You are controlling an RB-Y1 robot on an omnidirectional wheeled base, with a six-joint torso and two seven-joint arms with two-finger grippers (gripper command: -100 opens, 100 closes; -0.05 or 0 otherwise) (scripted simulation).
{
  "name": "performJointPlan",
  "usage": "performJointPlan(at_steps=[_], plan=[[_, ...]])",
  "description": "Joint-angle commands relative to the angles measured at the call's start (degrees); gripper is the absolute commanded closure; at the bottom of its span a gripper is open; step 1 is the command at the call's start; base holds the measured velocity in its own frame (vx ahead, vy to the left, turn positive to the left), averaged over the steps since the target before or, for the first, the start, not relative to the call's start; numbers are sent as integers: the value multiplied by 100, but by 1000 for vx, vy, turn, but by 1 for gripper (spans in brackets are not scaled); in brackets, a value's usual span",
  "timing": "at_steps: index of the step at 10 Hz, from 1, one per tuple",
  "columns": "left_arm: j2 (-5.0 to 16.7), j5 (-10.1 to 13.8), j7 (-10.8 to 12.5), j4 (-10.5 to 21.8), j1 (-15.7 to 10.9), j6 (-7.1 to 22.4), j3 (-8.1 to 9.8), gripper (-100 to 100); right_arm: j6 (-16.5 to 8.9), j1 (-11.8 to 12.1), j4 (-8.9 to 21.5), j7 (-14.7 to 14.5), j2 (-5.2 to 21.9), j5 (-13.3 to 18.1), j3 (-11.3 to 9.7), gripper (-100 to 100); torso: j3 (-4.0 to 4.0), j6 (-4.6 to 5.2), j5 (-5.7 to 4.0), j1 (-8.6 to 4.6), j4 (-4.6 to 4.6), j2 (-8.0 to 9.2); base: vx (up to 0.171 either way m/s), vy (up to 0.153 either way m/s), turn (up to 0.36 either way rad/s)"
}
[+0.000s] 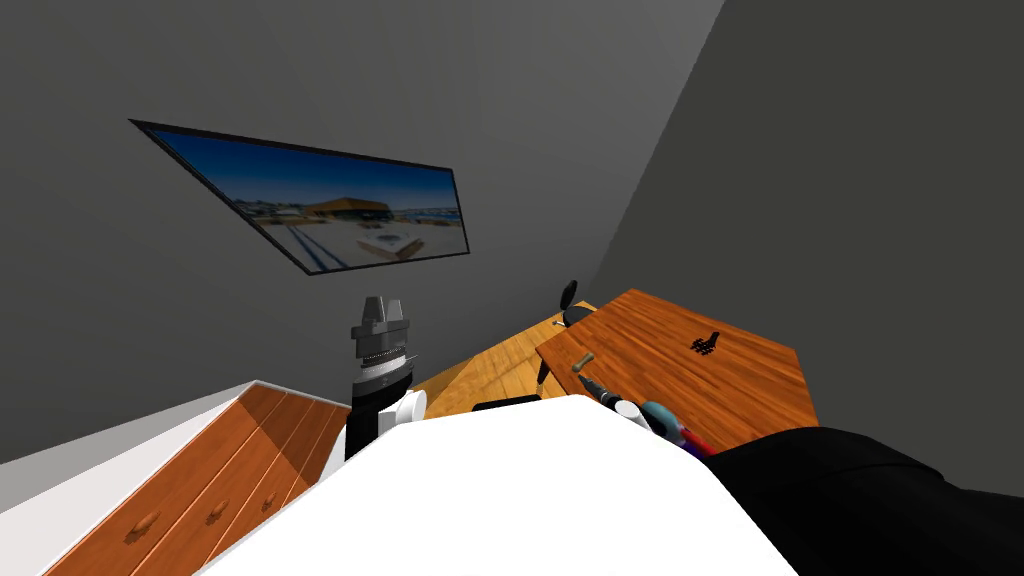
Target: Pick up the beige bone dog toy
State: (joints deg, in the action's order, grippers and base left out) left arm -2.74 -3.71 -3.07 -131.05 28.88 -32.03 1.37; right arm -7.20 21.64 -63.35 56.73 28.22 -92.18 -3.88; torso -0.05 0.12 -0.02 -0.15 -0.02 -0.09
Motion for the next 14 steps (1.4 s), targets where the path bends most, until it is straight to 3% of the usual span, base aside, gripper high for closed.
performJointPlan(at_steps=[1,2,3,8,10,11,14], plan=[[0,0,0,0,0,0,0,0,21,6,-6,236,27,71,-29,-100,0,0,0,0,0,0,4,-5,-29],[0,0,0,0,0,0,0,0,-127,-30,280,440,102,-235,-40,-100,2,-1,1,7,1,3,12,-19,283],[0,0,0,0,-1,0,-1,0,-127,-30,299,456,102,-279,-40,-100,1,-7,1,3,1,0,17,-38,155],[0,0,0,0,0,0,0,0,-528,-125,1124,1125,303,-1139,-67,-100,-3,0,-1,-4,-1,-4,23,-43,205],[0,0,0,0,0,0,0,0,-528,-125,1142,1125,303,-1241,-67,-100,-2,0,-1,-7,0,-4,12,-34,53],[0,0,0,0,0,0,0,0,-646,-152,1394,1299,361,-1525,-75,-100,0,1,0,2,0,-1,10,-24,224],[0,0,0,0,0,0,0,0,-755,-178,1630,1500,415,-1794,-83,-100,-2,-3,-1,-5,0,-4,15,-42,170]])
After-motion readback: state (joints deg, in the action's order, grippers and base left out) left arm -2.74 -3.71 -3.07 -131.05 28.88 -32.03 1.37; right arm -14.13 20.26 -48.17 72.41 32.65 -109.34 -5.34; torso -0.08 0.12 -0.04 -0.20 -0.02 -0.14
